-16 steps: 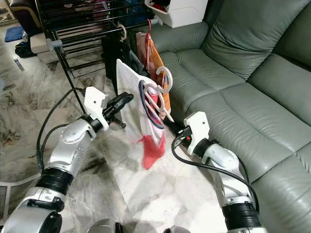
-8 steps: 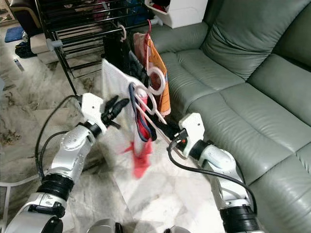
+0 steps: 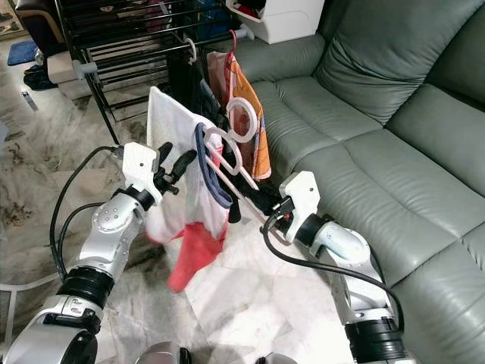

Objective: Hang hanger

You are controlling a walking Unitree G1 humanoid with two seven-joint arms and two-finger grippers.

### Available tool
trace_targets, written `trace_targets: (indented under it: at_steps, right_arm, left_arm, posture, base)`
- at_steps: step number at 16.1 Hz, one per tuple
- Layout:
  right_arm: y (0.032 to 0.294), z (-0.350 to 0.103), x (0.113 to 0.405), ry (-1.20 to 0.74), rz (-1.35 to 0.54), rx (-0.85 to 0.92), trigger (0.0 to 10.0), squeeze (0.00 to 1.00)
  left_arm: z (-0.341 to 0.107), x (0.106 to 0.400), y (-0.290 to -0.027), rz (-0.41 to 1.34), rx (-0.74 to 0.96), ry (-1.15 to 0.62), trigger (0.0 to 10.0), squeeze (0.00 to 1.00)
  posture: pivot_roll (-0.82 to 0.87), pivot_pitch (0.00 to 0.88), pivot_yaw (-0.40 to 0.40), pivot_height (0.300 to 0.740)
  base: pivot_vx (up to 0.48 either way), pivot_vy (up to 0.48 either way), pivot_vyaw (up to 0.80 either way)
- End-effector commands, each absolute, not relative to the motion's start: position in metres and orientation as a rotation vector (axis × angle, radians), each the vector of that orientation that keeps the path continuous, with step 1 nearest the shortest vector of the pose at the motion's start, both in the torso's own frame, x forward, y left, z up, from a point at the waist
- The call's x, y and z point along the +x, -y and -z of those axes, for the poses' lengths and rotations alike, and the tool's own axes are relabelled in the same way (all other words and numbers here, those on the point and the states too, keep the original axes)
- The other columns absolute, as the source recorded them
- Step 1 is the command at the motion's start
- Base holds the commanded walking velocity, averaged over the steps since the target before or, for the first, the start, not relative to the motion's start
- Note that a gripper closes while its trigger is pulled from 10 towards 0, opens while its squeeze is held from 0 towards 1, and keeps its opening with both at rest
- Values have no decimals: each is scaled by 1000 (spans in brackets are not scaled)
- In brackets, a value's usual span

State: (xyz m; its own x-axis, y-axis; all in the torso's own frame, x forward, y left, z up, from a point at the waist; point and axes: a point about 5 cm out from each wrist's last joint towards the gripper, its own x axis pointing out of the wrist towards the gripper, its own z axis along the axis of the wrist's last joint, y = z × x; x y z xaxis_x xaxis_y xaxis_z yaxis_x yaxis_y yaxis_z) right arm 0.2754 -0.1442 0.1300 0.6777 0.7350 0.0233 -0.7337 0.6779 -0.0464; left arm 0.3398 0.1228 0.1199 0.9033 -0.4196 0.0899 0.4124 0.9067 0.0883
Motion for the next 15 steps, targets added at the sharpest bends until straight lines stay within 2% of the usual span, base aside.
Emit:
trace_targets:
  at_steps: [1, 2, 3, 4, 8, 9, 10, 11, 12, 13, 14, 15]
  right_arm:
    - [140, -146, 275, 110, -859, -32, 10000, 0]
    - [139, -144, 273, 103, -877, -31, 10000, 0]
    - [139, -144, 273, 100, -883, -31, 10000, 0]
    - [138, -142, 272, 95, -888, -33, 10000, 0]
    - [130, -138, 273, 80, -923, -35, 10000, 0]
    - [129, -137, 273, 74, -939, -34, 10000, 0]
    - [128, -136, 271, 60, -964, -48, 10000, 0]
    - [128, -135, 271, 57, -968, -53, 10000, 0]
    - [134, -129, 269, 24, -994, -106, 10000, 0]
    - [137, -127, 268, 15, -997, -126, 10000, 0]
    - [141, -126, 268, 6, -998, -134, 10000, 0]
    - [141, -127, 267, -4, -1025, -130, 10000, 0]
  left_arm:
    - [-126, 344, -123, 419, 73, 125, 10000, 1000]
    - [-127, 344, -122, 432, 57, 129, 10000, 518]
    - [-128, 344, -120, 441, 52, 132, 10000, 353]
    - [-127, 344, -118, 462, 43, 130, 10000, 0]
    - [-127, 340, -112, 520, 6, 134, 9882, 0]
    - [-128, 340, -112, 533, -3, 138, 6510, 0]
    - [-128, 338, -112, 556, -6, 140, 1333, 0]
    - [-128, 338, -112, 561, -4, 140, 0, 0]
    - [-127, 336, -115, 575, 13, 136, 235, 0]
    - [-127, 336, -117, 580, 27, 135, 1137, 0]
    - [-126, 337, -122, 568, 32, 135, 0, 0]
    - [-127, 338, -125, 557, 27, 133, 0, 0]
  posture:
    - [-102, 0, 16, 740]
    - [-104, 0, 15, 740]
    - [-104, 0, 15, 740]
    - [-106, 0, 13, 740]
    - [-104, 0, 13, 740]
    - [-104, 0, 13, 740]
    - [-104, 0, 13, 740]
    - [-103, 0, 10, 740]
    - [-101, 0, 8, 740]
    - [-99, 0, 7, 740]
    - [-99, 0, 7, 740]
    - [-99, 0, 7, 740]
  base:
    - [0, 0, 0]
    - [0, 0, 0]
    - [0, 0, 0]
    - [0, 0, 0]
    - [0, 0, 0]
    - [0, 0, 0]
    - [0, 0, 0]
    - [0, 0, 0]
    - [0, 0, 0]
    - [0, 0, 0]
    - [0, 0, 0]
    - [0, 0, 0]
